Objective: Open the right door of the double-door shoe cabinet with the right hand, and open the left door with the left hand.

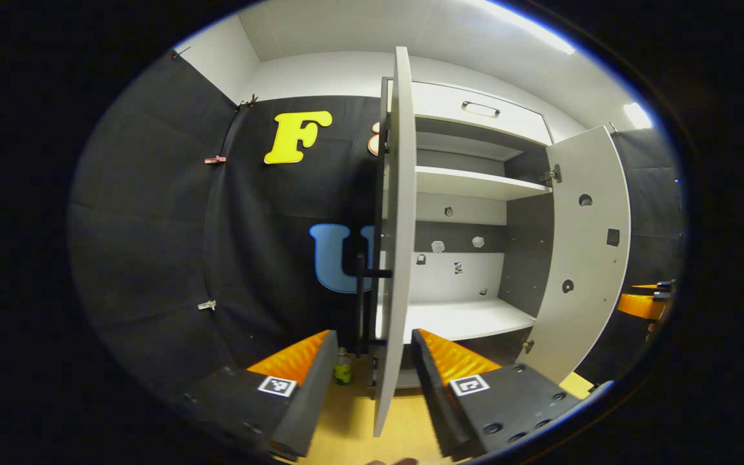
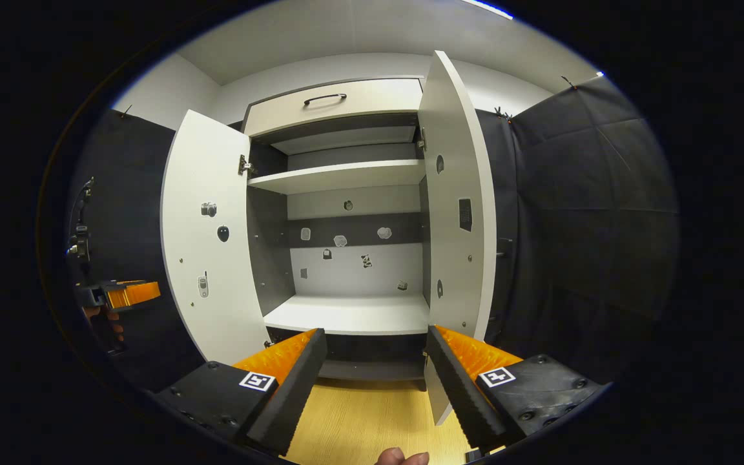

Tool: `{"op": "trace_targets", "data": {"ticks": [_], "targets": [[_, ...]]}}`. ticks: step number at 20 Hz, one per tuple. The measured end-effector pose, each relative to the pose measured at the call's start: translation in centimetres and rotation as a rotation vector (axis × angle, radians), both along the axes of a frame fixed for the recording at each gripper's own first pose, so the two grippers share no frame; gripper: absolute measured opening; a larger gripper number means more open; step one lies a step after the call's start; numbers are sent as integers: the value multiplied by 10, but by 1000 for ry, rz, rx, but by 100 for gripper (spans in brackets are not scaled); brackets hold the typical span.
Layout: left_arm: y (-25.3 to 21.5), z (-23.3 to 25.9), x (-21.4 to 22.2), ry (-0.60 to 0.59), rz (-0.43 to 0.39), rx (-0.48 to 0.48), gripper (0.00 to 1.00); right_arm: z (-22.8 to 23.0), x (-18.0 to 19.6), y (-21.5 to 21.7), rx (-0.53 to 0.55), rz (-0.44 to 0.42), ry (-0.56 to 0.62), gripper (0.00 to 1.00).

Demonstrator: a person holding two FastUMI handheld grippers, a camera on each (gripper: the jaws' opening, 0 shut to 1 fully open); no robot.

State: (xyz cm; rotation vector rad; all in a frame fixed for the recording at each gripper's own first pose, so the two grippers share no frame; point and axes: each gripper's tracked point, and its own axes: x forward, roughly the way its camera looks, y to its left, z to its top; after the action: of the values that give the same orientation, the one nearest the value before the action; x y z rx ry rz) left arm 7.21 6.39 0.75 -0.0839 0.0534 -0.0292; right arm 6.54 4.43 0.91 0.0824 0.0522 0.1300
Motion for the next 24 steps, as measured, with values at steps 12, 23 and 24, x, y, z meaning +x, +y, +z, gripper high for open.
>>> {"op": "trace_targets", "data": {"ticks": [12, 23, 24], "targets": [[-34, 12, -14, -36, 22, 15, 95, 14, 5, 0, 16, 8, -22, 98], [-54, 18, -17, -37, 2, 19, 95, 24, 5, 8, 0, 22, -38, 98], [-54, 18, -17, -37, 2, 19, 95, 22, 4, 8, 0, 21, -33, 98]]}}
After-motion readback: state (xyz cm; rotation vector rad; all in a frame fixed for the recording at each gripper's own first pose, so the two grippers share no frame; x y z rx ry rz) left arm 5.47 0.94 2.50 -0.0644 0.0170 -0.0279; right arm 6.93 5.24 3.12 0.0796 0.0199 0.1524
